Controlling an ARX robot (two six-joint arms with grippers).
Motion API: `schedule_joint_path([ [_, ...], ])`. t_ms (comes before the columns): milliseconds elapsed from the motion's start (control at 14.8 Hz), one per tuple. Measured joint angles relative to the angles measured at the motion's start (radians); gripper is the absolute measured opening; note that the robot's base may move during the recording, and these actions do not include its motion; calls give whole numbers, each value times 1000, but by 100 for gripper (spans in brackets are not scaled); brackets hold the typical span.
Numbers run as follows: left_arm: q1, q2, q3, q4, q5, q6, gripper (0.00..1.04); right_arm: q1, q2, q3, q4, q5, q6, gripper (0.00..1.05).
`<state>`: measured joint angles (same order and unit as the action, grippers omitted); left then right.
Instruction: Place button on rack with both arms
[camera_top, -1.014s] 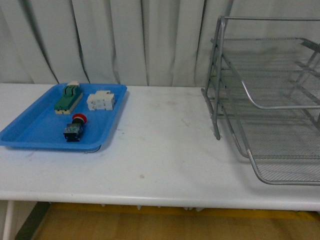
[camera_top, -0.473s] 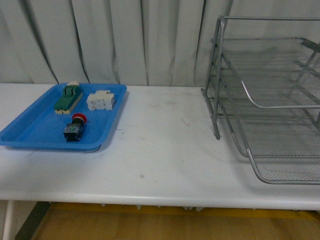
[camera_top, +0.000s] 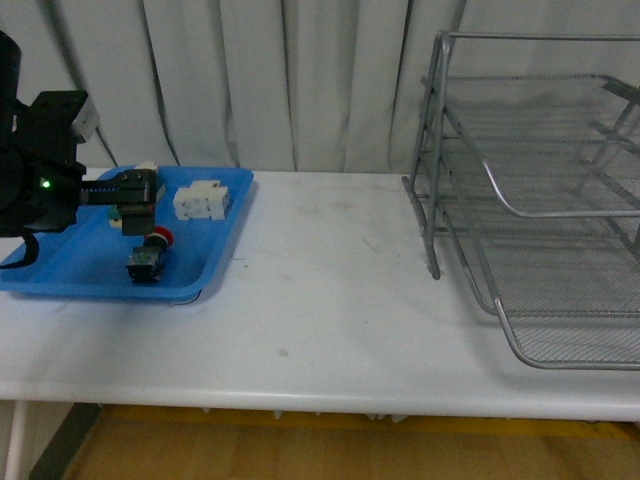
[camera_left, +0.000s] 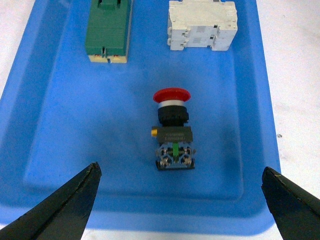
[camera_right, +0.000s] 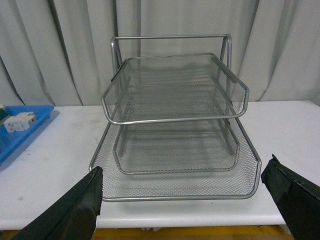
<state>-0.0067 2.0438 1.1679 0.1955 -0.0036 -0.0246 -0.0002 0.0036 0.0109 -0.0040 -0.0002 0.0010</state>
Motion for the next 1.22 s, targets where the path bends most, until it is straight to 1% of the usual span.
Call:
schedule_joint_path([
  [135, 1, 55, 78, -52, 13, 25, 98, 0, 0, 0, 0, 0, 0, 98],
  [270, 1, 95, 137, -110, 55, 43, 98, 0, 0, 0, 0, 0, 0, 98],
  [541, 3, 156, 228, -230, 105, 82, 98, 0, 0, 0, 0, 0, 0, 98],
  [676, 4, 218, 286, -275, 70, 113, 98, 0, 0, 0, 0, 0, 0, 98],
  [1014, 4, 322, 408, -327, 5, 108, 98, 0, 0, 0, 0, 0, 0, 98],
  [1216, 3, 359, 437, -343, -2, 104, 98, 0, 0, 0, 0, 0, 0, 98],
])
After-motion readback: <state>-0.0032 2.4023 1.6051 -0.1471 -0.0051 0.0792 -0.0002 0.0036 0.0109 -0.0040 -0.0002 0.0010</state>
